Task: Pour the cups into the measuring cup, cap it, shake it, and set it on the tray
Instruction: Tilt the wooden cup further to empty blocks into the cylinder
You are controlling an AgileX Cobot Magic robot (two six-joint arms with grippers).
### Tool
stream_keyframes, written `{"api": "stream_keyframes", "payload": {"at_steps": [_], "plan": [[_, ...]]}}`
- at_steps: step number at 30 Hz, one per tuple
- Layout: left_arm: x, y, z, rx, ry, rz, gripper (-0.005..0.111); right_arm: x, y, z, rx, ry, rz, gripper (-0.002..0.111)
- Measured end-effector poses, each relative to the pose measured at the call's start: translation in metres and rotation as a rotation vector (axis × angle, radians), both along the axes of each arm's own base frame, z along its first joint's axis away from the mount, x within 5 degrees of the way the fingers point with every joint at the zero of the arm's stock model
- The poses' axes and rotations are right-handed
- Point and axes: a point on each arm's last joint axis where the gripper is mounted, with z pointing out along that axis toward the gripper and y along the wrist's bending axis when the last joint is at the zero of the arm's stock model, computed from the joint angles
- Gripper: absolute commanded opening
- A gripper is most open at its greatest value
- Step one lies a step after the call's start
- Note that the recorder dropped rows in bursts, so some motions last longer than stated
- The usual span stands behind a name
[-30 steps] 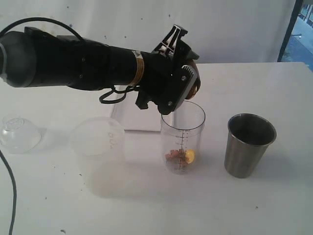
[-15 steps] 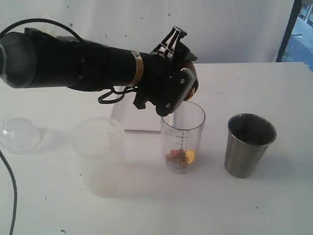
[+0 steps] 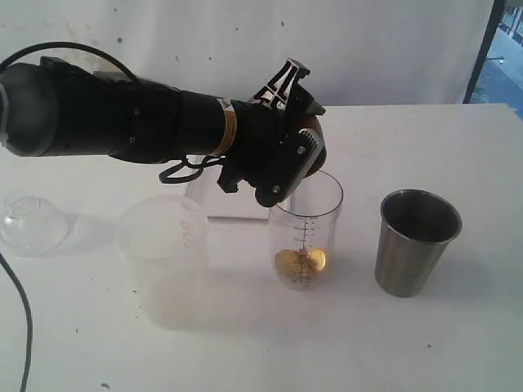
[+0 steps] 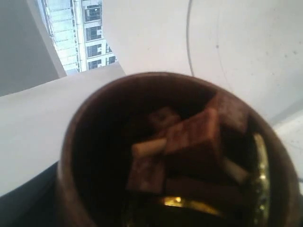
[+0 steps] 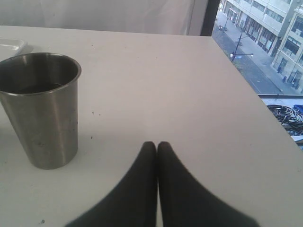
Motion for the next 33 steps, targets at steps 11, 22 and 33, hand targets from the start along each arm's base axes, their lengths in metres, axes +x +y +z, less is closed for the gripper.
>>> {"api": "stream_keyframes", "payload": {"at_steps": [11, 22, 33], "plan": [[0.001, -0.001, 0.003, 0.034, -0.055, -0.032, 0.000, 0.000, 0.000, 0.000, 0.000, 0.000, 0.000, 0.000], [0.004, -0.003, 0.012, 0.028, -0.093, -0.030, 0.000, 0.000, 0.000, 0.000, 0.000, 0.000, 0.000, 0.000], [-0.002, -0.010, 0.012, 0.107, -0.155, -0.004, 0.000, 0.000, 0.000, 0.000, 0.000, 0.000, 0.000, 0.000]]}}
